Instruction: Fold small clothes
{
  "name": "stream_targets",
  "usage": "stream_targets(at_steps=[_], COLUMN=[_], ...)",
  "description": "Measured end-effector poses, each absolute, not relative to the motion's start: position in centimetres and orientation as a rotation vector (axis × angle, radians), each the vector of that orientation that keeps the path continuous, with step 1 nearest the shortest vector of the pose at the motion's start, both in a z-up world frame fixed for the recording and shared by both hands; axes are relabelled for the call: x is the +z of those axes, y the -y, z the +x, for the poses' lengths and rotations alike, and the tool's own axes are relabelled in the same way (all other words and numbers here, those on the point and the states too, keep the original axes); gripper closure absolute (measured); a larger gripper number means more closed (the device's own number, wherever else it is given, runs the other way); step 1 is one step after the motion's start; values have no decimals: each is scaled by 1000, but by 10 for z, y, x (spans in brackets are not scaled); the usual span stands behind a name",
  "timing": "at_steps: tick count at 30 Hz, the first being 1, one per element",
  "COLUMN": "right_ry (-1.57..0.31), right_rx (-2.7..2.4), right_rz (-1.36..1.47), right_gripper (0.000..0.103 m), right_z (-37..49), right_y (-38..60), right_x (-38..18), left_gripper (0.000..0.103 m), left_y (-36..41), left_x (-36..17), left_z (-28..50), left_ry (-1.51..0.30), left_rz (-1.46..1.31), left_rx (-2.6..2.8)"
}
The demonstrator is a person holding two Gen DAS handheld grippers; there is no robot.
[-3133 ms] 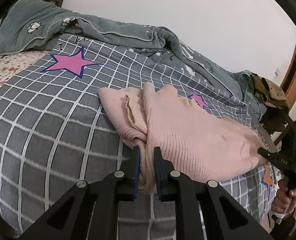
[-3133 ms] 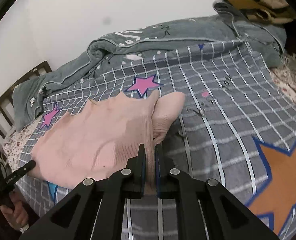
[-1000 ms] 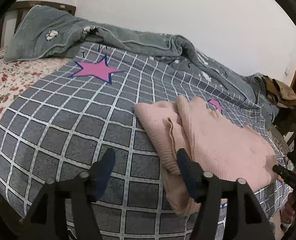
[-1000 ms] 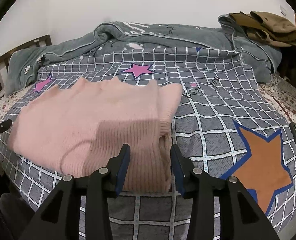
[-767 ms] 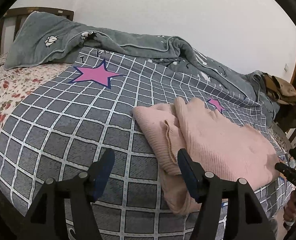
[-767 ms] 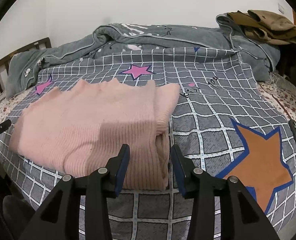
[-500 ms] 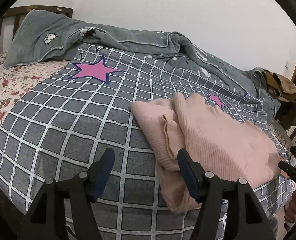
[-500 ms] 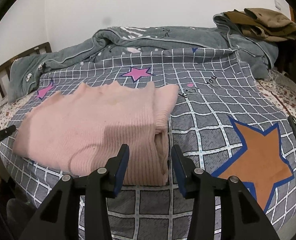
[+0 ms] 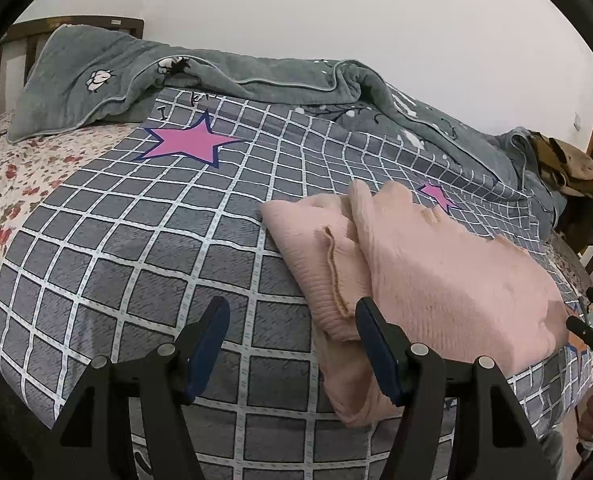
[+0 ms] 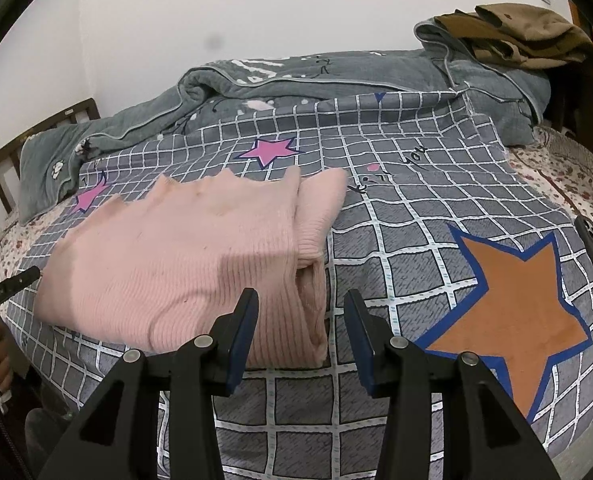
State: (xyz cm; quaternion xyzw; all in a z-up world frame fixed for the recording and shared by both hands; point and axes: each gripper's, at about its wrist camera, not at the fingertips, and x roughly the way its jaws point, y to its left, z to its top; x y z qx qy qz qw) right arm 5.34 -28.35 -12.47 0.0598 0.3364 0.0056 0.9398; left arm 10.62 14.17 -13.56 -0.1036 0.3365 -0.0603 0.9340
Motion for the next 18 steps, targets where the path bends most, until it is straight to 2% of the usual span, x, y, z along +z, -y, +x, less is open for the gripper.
stream_targets(at_steps=[18], right_ry=[-672], right_rx=[57], right_rz=[107], right_gripper=[59], right_z=[66], right_y=[260], right_x=[-119], left_gripper=[40], left_y=[-160], left_x=[-144], left_z=[112], left_ry=[-693], left_rz=[-292], left_rx=[-126])
